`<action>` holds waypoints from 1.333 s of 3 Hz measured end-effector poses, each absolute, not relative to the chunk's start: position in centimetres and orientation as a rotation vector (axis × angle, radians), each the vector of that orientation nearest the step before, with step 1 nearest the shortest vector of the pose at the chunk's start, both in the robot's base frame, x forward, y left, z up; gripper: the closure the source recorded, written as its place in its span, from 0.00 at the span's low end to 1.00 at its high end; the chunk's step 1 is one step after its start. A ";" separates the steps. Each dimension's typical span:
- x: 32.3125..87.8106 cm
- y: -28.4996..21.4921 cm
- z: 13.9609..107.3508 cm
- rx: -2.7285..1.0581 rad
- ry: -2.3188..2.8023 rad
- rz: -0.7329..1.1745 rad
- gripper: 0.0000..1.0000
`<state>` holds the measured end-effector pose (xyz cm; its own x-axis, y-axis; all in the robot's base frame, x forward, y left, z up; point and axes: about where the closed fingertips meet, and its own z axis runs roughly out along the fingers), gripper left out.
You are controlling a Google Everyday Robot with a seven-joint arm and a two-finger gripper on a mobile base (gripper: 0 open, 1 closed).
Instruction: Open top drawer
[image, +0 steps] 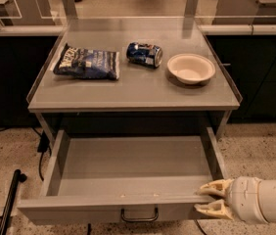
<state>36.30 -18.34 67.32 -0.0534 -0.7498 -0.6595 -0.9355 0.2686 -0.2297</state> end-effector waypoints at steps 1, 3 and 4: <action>36.3 -18.3 67.3 -1.527 1.846 0.340 0.55; 36.3 -18.3 67.3 -1.527 1.846 0.340 0.09; 36.3 -18.3 67.3 -1.527 1.846 0.340 0.00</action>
Offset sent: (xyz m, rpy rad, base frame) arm 0.0000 0.0000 0.0000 0.0000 0.0000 0.0000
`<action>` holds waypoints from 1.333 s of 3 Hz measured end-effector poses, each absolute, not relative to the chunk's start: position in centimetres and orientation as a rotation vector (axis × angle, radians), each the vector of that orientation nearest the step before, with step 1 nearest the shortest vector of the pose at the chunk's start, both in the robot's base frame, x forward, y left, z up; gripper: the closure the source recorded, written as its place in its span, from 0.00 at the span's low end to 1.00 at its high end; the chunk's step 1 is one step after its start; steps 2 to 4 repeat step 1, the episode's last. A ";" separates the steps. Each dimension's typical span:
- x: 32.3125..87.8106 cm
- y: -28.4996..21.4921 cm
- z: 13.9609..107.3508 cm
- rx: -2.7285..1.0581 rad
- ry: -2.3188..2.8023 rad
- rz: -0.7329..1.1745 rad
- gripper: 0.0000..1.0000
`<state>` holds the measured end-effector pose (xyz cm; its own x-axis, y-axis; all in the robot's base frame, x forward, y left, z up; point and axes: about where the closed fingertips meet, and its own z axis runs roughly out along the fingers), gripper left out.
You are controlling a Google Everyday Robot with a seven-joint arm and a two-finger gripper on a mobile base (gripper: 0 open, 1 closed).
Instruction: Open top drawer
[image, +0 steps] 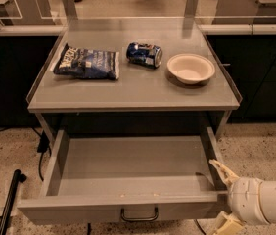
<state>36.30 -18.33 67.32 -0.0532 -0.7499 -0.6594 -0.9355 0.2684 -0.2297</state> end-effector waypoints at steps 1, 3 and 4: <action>36.3 -18.3 67.3 -1.527 1.846 0.340 0.00; 36.3 -18.3 67.3 -1.527 1.846 0.340 0.00; 36.3 -18.3 67.3 -1.527 1.846 0.340 0.00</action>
Offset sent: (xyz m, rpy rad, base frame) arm 0.0000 0.0000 0.0000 0.0000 0.0000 0.0000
